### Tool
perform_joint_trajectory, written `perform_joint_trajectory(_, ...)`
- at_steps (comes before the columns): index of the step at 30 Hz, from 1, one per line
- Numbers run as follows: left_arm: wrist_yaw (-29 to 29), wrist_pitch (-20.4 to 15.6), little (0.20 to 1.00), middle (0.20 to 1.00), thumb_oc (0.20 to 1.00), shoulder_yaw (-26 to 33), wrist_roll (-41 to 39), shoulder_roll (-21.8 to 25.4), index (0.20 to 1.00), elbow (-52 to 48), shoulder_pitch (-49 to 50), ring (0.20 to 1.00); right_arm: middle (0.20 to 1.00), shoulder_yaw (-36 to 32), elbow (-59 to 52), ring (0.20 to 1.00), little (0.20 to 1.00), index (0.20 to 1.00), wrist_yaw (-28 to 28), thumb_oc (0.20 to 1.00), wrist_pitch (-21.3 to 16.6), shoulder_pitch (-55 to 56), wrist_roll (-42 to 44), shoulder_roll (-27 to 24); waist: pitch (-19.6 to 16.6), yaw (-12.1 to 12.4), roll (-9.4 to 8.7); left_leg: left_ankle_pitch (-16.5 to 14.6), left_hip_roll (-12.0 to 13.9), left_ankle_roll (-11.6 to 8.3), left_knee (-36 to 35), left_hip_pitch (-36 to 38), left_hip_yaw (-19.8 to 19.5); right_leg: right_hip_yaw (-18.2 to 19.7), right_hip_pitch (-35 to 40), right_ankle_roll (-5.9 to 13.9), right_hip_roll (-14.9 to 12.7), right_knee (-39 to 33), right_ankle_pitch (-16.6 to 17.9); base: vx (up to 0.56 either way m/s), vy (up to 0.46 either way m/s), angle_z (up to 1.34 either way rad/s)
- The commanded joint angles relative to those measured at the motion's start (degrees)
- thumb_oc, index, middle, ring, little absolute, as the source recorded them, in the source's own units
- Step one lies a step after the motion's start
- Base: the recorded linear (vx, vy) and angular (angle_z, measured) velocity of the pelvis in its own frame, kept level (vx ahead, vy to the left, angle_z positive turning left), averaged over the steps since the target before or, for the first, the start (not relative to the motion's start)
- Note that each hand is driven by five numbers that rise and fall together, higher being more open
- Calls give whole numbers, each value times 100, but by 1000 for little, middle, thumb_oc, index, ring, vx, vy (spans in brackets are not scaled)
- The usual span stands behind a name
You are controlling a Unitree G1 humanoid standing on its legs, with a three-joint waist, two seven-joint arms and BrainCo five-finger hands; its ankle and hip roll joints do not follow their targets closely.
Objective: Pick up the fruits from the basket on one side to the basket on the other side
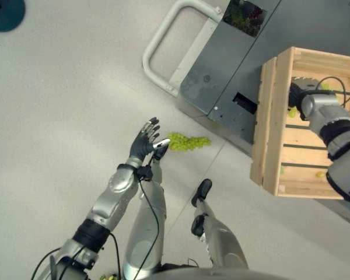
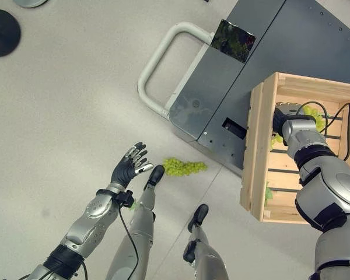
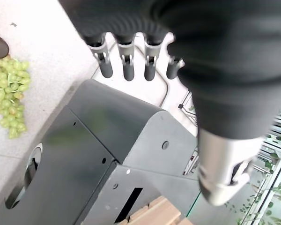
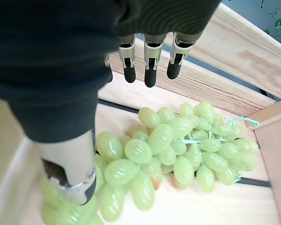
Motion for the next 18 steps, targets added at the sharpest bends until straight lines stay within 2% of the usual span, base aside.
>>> perform_joint_trajectory(1,-133,-297,1000,1000,1000,-13,54,-4,1000,-552,-3,1000,1000,739,-45,1000,1000,1000,180,1000,22,-235,-728,-279,3,-32,-59,-589,134,-73,334,104,579,33,-96,114,-64,510,-820,0,0,0)
perform_joint_trajectory(5,-119,-270,1000,1000,1000,4,56,-54,1000,-480,-68,1000,1000,877,-220,1000,1000,1000,412,1000,18,-16,-1299,-161,3,-84,-115,-603,120,-99,351,81,551,-22,-77,113,-84,522,-841,0,0,0)
perform_joint_trajectory(10,-84,-244,1000,1000,1000,65,65,-115,1000,-439,-156,1000,1000,669,-369,1000,1000,1000,534,1000,42,317,-1331,-97,3,-142,-160,-590,109,-94,368,73,528,25,-85,91,-52,537,-854,0,0,0)
perform_joint_trajectory(15,-33,-212,1000,1000,1000,146,83,-96,1000,-455,-145,1000,1000,266,-524,1000,1000,1000,460,1000,111,600,-899,-293,3,-204,-203,-571,166,-104,341,116,552,-1,-59,75,-43,519,-871,0,0,0)
perform_joint_trajectory(16,-17,-203,1000,1000,1000,222,84,-72,1000,-456,-100,1000,1000,-19,-668,1000,1000,1000,365,1000,145,689,-393,-432,3,-265,-232,-563,184,-107,341,131,572,13,-50,67,-33,511,-870,-31,-3,1)
perform_joint_trajectory(18,0,-195,1000,1000,1000,267,93,-48,1000,-477,-49,1000,1000,-234,-832,1000,1000,1000,227,1000,135,764,11,-603,3,-305,-271,-563,201,-109,345,146,596,34,-41,60,-28,506,-871,-21,-3,0)
